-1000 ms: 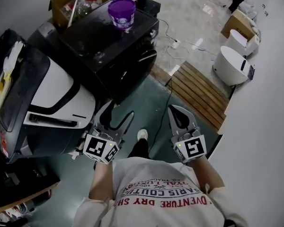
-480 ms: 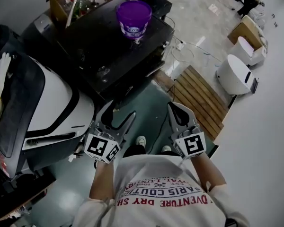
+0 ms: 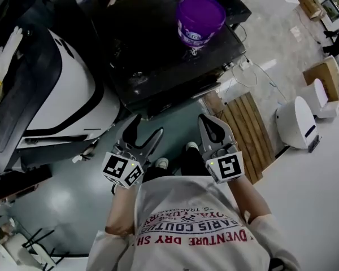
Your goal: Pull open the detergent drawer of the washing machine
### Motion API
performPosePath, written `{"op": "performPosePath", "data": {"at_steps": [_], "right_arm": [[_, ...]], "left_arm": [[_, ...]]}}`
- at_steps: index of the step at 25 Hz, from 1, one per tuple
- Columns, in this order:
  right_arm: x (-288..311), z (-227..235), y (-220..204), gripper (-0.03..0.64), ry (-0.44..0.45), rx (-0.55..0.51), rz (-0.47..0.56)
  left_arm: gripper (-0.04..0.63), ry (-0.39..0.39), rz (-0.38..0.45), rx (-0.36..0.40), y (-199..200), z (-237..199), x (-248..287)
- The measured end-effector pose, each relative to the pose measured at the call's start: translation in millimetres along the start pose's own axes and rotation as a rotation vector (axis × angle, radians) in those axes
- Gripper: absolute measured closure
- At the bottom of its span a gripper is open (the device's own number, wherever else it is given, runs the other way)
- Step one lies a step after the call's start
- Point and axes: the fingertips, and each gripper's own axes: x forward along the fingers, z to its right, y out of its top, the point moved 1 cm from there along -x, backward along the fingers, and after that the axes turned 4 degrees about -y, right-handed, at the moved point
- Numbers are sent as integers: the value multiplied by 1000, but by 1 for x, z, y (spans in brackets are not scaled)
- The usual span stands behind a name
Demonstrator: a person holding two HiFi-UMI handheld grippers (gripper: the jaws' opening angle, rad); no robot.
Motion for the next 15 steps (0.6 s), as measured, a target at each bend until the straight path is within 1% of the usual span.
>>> {"op": "performPosePath", "data": {"at_steps": [4, 7, 10, 15], "right_arm": [[26, 20, -7, 616, 149, -34, 0], [39, 33, -14, 617, 238, -60, -4], [52, 43, -24, 616, 312, -84, -11], [70, 46, -43, 617, 401, -95, -8]], "left_arm": [[275, 134, 70, -112, -15, -4, 12], [275, 201, 141, -234, -24, -8, 21], [275, 228, 263, -365, -28, -10, 31], [275, 250, 425, -532, -53, -24, 43]]}}
